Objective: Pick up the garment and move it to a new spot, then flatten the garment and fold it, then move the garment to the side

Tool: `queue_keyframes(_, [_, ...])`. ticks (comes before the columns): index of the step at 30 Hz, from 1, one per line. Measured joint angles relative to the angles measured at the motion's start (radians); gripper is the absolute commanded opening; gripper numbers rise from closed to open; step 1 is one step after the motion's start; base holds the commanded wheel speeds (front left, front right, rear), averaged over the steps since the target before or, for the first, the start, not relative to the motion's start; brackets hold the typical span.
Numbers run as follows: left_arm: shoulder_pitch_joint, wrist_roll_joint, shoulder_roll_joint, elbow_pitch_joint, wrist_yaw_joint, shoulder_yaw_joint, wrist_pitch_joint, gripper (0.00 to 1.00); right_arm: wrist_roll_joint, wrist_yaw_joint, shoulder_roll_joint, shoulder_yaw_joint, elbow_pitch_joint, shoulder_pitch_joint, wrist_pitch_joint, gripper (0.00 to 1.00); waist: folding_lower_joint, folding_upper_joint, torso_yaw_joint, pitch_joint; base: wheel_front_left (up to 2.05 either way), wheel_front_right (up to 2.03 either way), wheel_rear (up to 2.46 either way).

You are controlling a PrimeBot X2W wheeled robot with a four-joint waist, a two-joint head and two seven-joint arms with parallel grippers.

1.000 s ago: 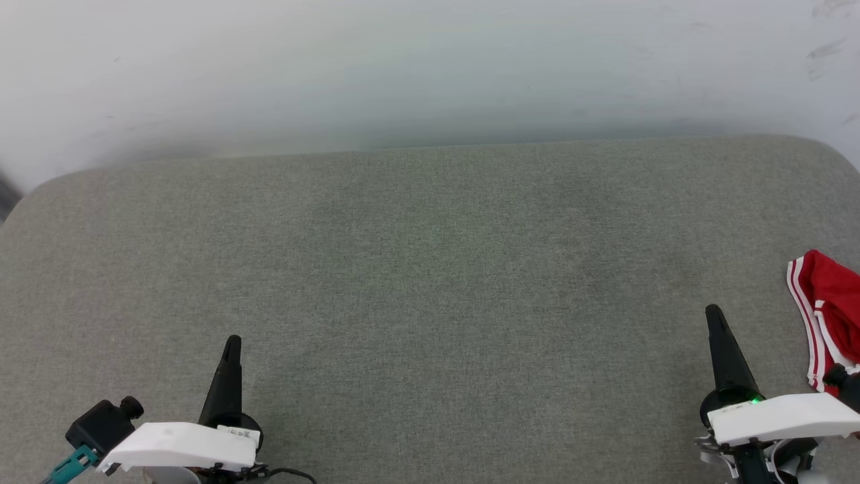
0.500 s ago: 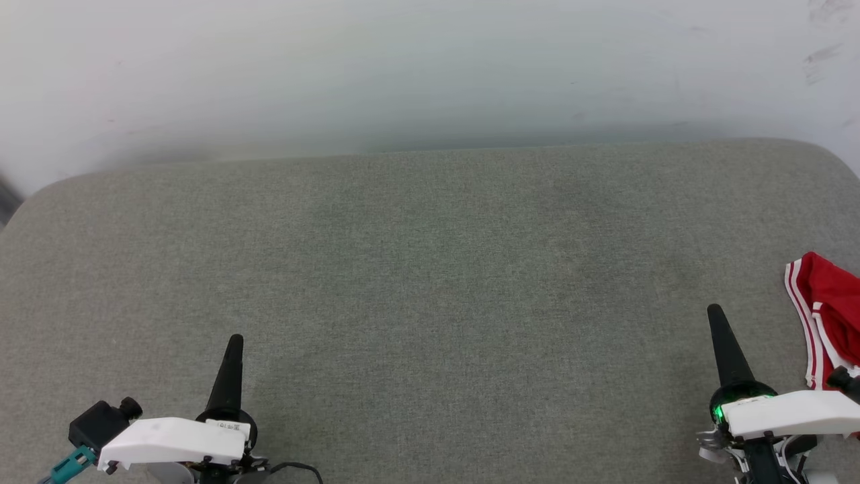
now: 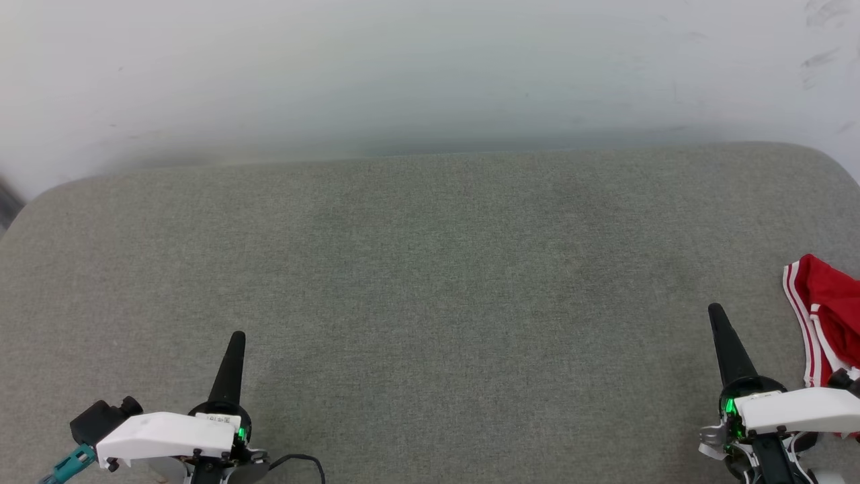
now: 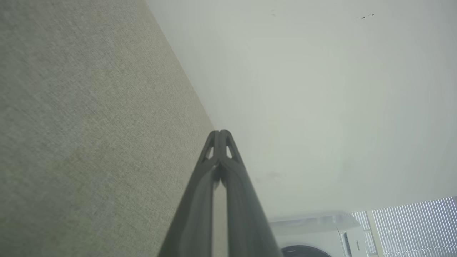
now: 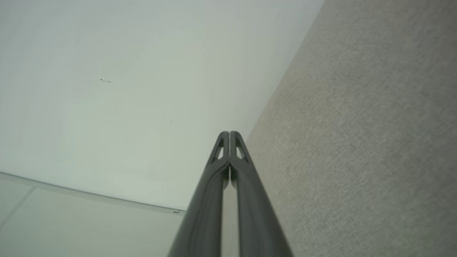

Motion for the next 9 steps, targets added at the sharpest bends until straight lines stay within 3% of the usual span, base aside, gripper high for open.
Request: queue_keyframes(9, [-0.009,-0.074,0.0,0.012,0.0,0.006,0.023,0.0,0.079,0.0,0.0,-0.008,0.009,-0.005,0.022,0.0,0.0,0.0,0.0,-0.005,0.0,0.0,0.0])
